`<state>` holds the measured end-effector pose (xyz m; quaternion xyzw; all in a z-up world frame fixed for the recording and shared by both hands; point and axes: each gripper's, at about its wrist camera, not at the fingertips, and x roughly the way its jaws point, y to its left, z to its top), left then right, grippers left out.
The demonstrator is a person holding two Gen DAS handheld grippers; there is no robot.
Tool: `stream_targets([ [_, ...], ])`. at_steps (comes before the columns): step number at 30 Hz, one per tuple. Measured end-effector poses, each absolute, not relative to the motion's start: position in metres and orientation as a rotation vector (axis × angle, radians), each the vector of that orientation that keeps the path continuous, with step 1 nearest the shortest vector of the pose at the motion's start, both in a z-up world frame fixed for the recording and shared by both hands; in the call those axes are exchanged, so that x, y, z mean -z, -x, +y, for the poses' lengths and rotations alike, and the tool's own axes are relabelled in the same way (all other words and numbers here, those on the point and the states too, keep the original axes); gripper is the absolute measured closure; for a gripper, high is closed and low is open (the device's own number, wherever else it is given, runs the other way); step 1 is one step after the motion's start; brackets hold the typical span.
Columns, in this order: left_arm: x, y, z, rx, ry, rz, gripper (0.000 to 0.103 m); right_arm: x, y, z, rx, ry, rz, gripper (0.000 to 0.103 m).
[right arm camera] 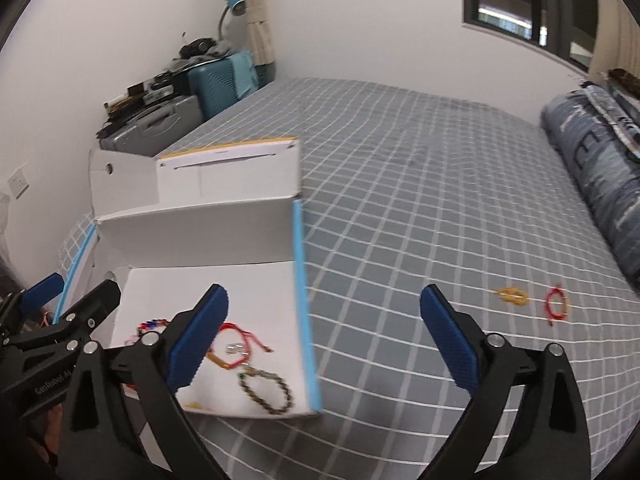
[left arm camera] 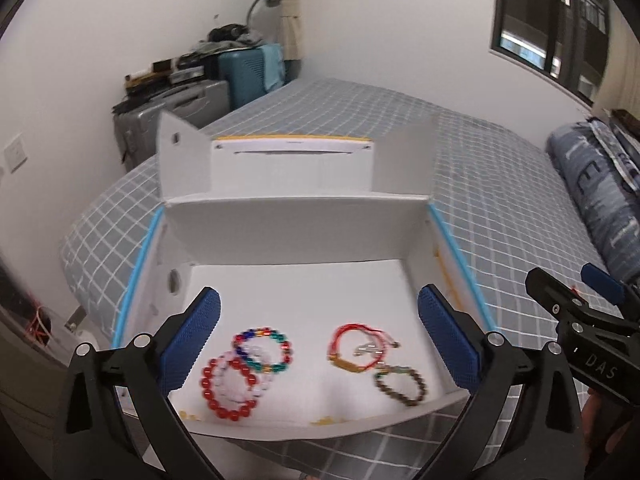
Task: Organize jewelry
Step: 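Move both open tools back toward the last two bracelets on the bed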
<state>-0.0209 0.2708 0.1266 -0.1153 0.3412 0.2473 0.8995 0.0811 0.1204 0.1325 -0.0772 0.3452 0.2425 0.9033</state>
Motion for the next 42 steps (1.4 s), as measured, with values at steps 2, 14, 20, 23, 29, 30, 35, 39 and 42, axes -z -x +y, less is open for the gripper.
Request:
stream_targets([
  [2,-0.13,0.016,0.258,-0.489,0.224,0.7,0.006,-0.137,-0.082,0.104,-0.476,0.156,0.702,0.008],
  [14,-0.139,-0.026,0.176,-0.372,0.126,0.696,0.006,-0.15,-0.1,0.008,-0.332,0.099,0.695,0.008],
  [20,-0.139,-0.061,0.136,-0.281,0.131,0.719,0.006,-0.146,-0.126,-0.035,-0.247,0.104,0.717,0.008],
  [23,-0.133,-0.083,0.116,-0.245,0.129,0.737,0.006,-0.14,-0.143,-0.057,-0.215,0.094,0.741,0.008],
  [29,-0.111,-0.143,0.076,-0.182,0.117,0.796,0.006,-0.115,-0.183,-0.106,-0.147,0.064,0.798,0.008],
  [30,-0.107,-0.154,0.068,-0.182,0.109,0.805,0.006,-0.11,-0.19,-0.114,-0.139,0.06,0.812,0.008],
  [35,-0.079,-0.208,0.034,-0.119,0.099,0.865,0.006,-0.08,-0.228,-0.146,-0.105,0.059,0.865,0.008],
  [39,-0.053,-0.246,0.019,-0.104,0.102,0.916,0.006,-0.057,-0.259,-0.162,-0.096,0.052,0.904,0.008],
  [42,-0.029,-0.271,0.01,-0.098,0.091,0.954,0.006,-0.037,-0.281,-0.17,-0.09,0.048,0.924,0.008],
])
